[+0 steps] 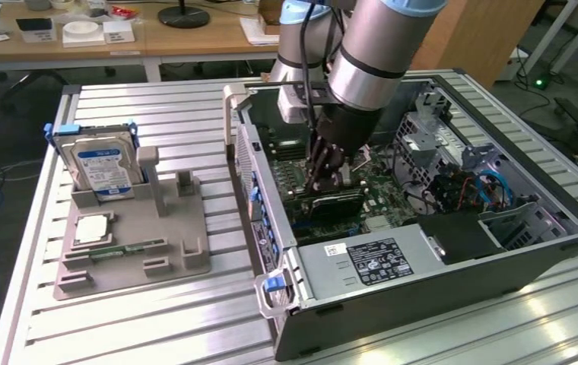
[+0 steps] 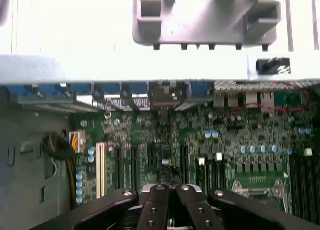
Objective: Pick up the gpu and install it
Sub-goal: 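Press down on the gpu until it lock into place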
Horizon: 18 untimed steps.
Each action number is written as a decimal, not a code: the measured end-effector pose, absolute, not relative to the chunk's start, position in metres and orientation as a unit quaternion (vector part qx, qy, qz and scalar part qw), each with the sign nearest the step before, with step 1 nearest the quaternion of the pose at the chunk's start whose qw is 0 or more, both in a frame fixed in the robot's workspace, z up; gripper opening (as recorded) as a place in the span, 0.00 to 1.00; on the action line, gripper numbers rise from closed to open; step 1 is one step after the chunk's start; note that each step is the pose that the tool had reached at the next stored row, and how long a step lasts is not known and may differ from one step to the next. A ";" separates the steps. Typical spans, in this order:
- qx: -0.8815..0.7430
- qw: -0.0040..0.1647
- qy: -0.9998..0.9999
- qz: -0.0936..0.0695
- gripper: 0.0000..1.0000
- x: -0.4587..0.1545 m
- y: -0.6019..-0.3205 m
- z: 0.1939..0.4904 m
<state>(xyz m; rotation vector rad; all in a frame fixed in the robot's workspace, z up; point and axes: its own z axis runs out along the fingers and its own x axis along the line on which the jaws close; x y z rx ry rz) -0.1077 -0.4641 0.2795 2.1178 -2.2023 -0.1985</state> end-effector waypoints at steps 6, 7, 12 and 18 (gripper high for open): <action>0.687 0.078 -0.715 -0.102 0.11 -0.108 -0.464 0.279; 0.686 0.085 -0.715 -0.108 0.11 -0.108 -0.464 0.280; 0.681 0.114 -0.711 -0.135 0.11 -0.106 -0.464 0.280; 0.680 0.120 -0.710 -0.142 0.11 -0.105 -0.464 0.280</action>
